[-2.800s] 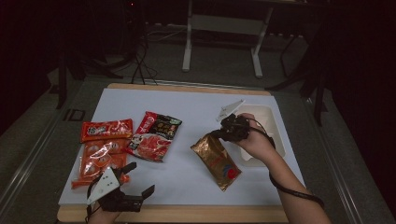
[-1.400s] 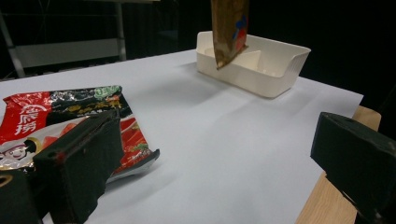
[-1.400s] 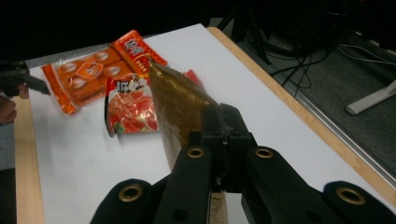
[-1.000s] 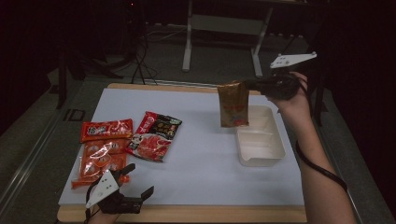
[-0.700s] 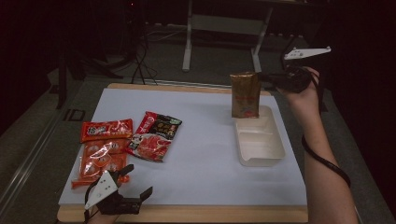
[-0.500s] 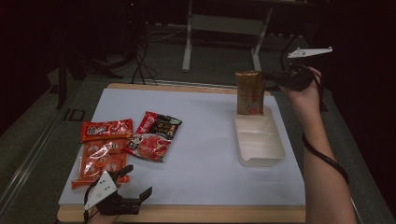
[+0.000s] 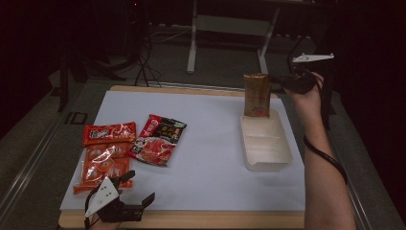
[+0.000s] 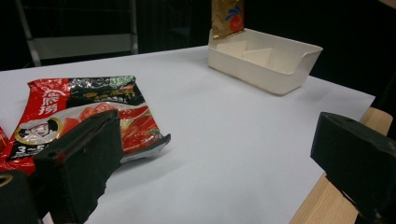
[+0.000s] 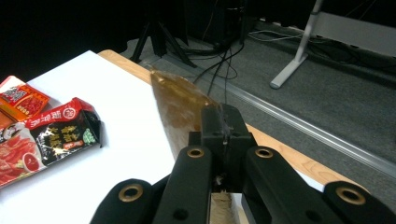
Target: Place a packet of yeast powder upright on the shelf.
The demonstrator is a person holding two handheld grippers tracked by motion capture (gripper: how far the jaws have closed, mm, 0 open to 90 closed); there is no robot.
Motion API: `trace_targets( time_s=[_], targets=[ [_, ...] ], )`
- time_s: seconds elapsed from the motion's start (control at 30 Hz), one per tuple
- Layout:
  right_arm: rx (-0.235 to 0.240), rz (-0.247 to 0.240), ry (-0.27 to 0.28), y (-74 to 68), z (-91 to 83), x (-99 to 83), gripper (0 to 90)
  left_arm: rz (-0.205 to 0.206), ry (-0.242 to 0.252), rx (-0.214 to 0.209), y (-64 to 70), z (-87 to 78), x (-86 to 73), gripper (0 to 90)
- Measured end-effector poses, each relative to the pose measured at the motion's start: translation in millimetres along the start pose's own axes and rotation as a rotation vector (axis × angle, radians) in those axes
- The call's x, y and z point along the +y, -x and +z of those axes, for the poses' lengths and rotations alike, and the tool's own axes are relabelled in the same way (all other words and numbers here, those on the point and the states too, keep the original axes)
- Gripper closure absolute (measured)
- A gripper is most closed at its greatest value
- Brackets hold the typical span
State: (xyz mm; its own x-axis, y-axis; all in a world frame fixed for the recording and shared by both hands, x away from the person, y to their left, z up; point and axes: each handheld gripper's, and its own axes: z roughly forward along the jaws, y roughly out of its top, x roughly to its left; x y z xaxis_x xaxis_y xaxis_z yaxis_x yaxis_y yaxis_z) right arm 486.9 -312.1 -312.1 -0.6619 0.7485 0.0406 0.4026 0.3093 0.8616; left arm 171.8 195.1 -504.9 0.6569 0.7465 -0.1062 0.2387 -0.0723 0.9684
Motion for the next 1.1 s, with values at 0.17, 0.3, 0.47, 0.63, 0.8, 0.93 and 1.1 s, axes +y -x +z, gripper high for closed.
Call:
trace_targets(
  time_s=[0.17, 0.3, 0.47, 0.63, 0.8, 0.93, 1.1],
  targets=[
    [0.003, 0.014, -0.013, 6.3, 11.1, -12.2, 90.0, -0.006, -0.001, -0.006, -0.2, 0.8, -0.7, 3.0],
    [0.012, 0.02, -0.023, 8.2, 17.2, -21.0, 90.0, -0.008, 0.001, -0.004, -0.3, 0.4, -0.4, 3.0],
    [0.024, 0.033, -0.035, 9.8, 21.4, -31.1, 90.0, -0.012, 0.0, -0.003, -0.5, 0.5, -0.6, 3.0],
    [0.038, 0.066, -0.039, 14.2, 23.8, -44.2, 90.0, -0.01, -0.001, -0.003, -0.2, 0.7, -0.5, 3.0],
    [0.014, 0.075, -0.059, 16.5, 25.9, -56.8, 90.0, -0.01, 0.007, -0.009, 0.2, 0.8, -0.3, 3.0],
    [0.004, 0.089, -0.061, 19.1, 23.5, -63.6, 89.5, -0.012, 0.012, -0.012, 0.1, 0.7, -0.1, 3.0],
    [0.008, 0.08, -0.055, 16.7, 16.1, -61.8, 80.4, -0.002, -0.001, -0.013, 0.2, 2.7, 0.0, 4.0]
  ],
)
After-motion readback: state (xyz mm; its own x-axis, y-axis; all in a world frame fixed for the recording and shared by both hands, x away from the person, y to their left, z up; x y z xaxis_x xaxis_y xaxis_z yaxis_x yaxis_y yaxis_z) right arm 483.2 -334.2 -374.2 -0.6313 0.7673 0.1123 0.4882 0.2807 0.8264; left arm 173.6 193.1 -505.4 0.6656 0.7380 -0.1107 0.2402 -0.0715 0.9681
